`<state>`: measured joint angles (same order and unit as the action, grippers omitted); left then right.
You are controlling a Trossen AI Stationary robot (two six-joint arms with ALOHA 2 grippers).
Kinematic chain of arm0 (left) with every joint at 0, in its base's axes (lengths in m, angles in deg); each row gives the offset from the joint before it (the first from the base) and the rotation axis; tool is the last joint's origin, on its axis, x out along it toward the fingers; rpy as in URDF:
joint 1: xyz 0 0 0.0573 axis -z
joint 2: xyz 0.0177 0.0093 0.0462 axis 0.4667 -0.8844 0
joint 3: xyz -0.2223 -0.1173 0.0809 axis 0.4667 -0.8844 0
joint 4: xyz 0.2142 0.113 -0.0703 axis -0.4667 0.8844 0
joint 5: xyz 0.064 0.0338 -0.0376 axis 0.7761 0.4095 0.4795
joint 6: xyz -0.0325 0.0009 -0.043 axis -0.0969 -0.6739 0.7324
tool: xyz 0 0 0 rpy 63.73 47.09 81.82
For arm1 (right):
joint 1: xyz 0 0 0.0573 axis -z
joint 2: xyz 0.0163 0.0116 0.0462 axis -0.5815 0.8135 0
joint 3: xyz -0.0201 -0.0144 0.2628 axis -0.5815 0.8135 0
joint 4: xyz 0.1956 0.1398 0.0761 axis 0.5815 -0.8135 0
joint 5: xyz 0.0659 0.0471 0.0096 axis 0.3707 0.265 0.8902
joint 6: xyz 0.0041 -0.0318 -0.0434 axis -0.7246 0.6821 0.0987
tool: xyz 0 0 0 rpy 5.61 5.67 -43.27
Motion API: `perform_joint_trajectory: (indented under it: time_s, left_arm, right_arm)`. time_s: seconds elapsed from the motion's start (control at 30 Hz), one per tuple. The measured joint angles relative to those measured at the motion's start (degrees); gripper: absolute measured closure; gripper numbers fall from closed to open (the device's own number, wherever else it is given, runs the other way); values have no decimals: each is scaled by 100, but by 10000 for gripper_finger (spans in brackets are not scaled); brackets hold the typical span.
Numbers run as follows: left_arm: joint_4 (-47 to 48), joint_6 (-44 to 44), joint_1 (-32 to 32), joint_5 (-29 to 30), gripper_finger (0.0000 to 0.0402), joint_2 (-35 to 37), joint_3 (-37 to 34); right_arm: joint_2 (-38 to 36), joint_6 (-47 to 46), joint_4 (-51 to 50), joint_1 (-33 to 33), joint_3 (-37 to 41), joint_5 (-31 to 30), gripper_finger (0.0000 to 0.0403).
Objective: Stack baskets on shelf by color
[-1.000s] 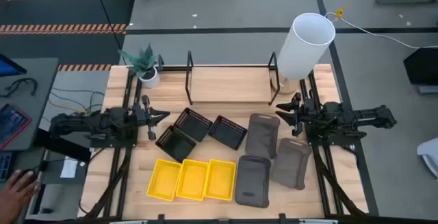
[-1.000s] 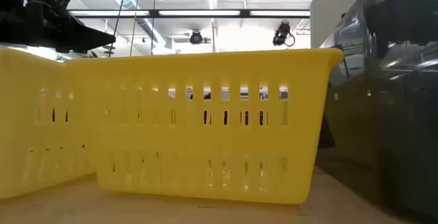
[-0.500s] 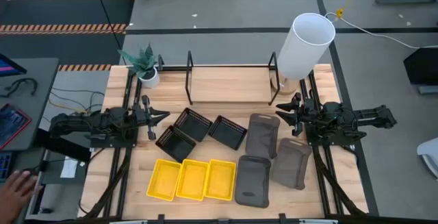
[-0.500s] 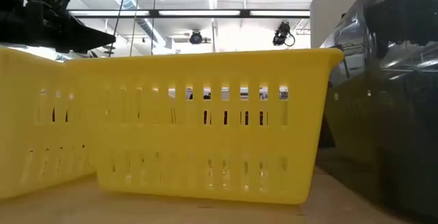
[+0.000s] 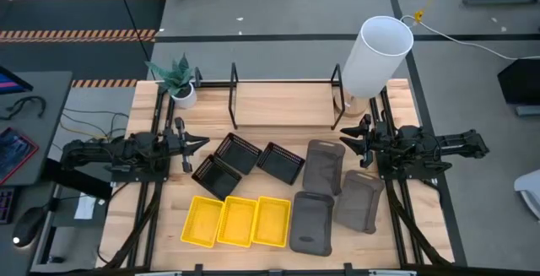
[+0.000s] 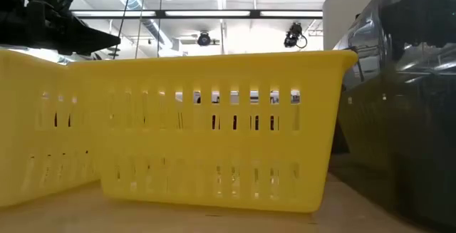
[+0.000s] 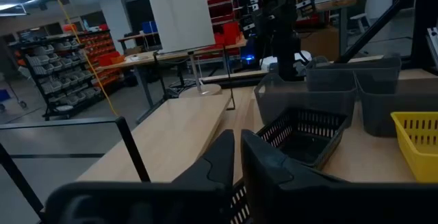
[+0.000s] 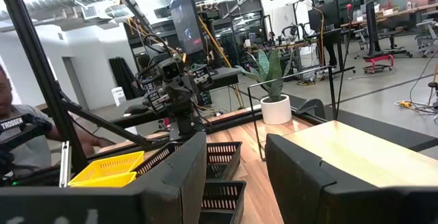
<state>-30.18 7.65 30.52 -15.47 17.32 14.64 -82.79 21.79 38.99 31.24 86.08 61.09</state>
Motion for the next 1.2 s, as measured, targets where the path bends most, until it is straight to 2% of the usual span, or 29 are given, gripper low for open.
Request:
perform_joint_trajectory:
  time_s: [0.27, 0.63, 1.1, 1.2]
  left_arm:
    - [1, 0, 1, -1, 376, 0, 0]
    - [1, 0, 0, -2, 366, 0, 0]
    - [-46, -11, 1, -2, 373, -1, 0]
    - [-72, 453, 6, -37, 368, 0, 0]
  right_arm:
    - [2, 0, 0, 0, 0, 2, 247]
    - [0, 0, 0, 0, 1, 0, 247]
    - [2, 0, 0, 0, 0, 0, 247]
    - [0, -2, 0, 0, 0, 0, 247]
